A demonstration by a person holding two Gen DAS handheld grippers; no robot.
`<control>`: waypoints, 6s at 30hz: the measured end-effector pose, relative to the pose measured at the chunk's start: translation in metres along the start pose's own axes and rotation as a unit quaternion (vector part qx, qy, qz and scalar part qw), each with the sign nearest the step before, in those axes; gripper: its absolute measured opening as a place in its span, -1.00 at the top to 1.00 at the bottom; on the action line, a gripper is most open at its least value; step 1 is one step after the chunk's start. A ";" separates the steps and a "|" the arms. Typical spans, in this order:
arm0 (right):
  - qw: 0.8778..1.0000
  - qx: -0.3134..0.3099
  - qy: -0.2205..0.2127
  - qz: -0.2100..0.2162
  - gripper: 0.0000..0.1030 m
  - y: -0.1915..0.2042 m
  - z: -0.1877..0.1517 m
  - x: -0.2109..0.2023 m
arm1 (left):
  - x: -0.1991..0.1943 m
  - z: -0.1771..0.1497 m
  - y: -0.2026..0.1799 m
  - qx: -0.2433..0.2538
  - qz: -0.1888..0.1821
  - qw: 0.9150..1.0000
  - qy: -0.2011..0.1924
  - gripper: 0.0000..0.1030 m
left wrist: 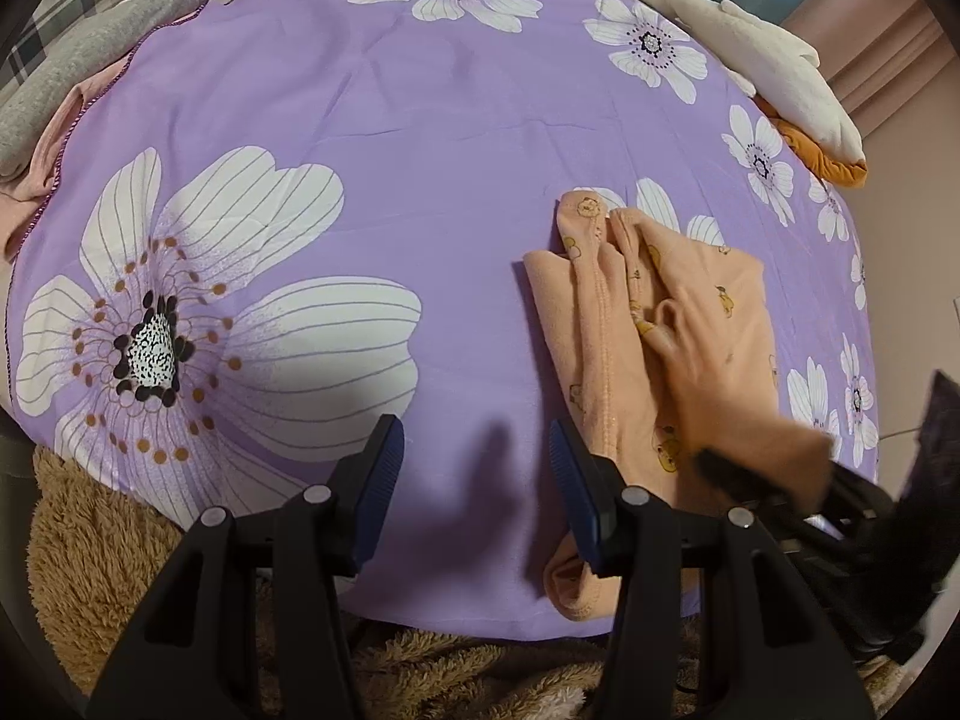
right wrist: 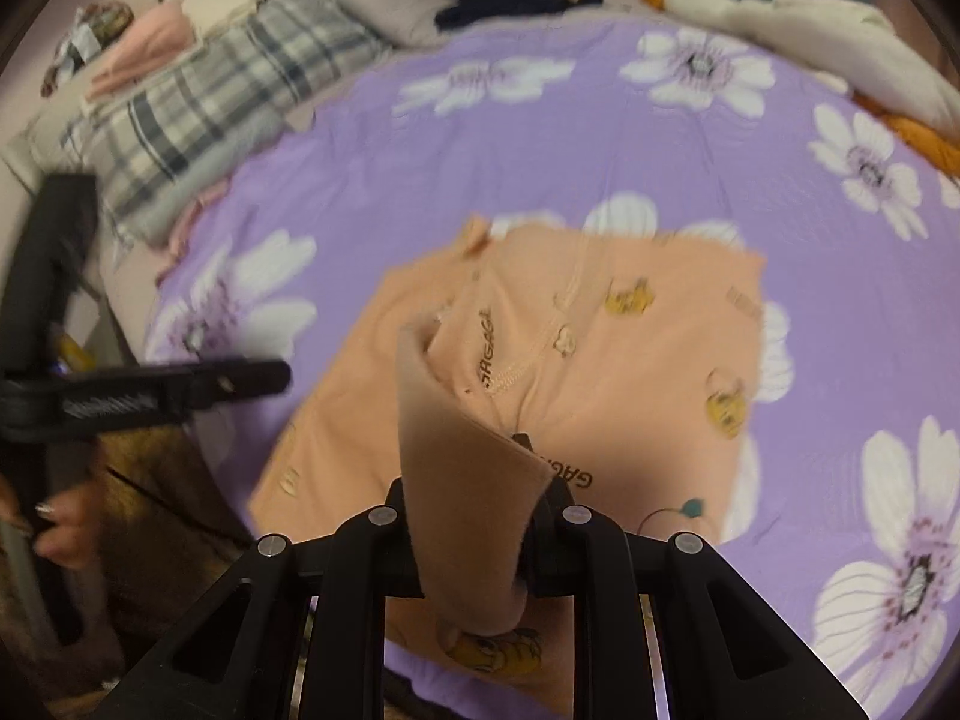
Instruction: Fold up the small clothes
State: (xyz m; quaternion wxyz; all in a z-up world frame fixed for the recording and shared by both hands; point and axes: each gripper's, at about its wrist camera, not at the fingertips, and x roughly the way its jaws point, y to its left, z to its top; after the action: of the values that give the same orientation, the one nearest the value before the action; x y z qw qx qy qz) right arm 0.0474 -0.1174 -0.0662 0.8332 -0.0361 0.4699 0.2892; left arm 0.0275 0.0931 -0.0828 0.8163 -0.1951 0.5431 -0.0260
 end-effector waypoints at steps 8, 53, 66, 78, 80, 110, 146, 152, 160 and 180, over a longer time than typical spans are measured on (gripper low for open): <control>1.000 -0.005 0.014 -0.007 0.53 0.002 -0.005 0.012 | 0.003 0.001 -0.001 0.002 -0.002 1.000 0.003 0.01; 0.983 0.181 -0.029 -0.015 -0.11 -0.090 -0.044 -0.048 | 0.041 0.024 -0.079 0.073 -0.086 0.991 0.071 -0.07; 0.982 0.187 -0.023 -0.019 -0.11 -0.093 -0.046 -0.044 | 0.069 0.027 -0.088 0.060 -0.135 0.986 0.081 0.67; 0.983 0.183 -0.026 -0.023 -0.11 -0.090 -0.041 -0.045 | -0.005 0.026 -0.079 0.072 -0.145 0.987 0.002 0.72; 0.983 0.180 -0.024 -0.019 -0.11 -0.087 -0.040 -0.042 | -0.005 0.025 -0.073 0.081 -0.124 0.989 -0.003 0.72; 0.981 0.186 0.008 0.050 -0.41 -0.072 -0.021 -0.002 | 0.049 0.000 -0.028 0.066 -0.090 0.993 0.045 -0.55; 0.978 0.178 -0.111 -0.008 0.45 -0.139 0.010 -0.045 | 0.081 0.049 -0.169 0.172 -0.160 0.972 -0.012 0.47; 0.978 0.193 -0.068 -0.037 0.44 -0.153 0.000 -0.015 | 0.112 0.041 -0.162 0.180 -0.123 0.976 0.001 0.24; 0.973 0.203 -0.053 -0.096 -0.12 -0.153 -0.009 -0.018 | 0.096 0.043 -0.144 0.154 -0.114 0.981 -0.007 -0.19; 0.949 0.203 -0.165 -0.178 -0.66 -0.118 -0.026 -0.119 | -0.029 0.010 -0.115 0.146 -0.037 0.980 -0.130 -0.99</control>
State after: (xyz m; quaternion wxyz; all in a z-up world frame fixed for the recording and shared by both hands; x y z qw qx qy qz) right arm 0.0420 -0.2776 -0.0104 0.9268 0.0994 0.3603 0.0368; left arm 0.0439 -0.0024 -0.0144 0.8979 -0.0957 0.4155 -0.1094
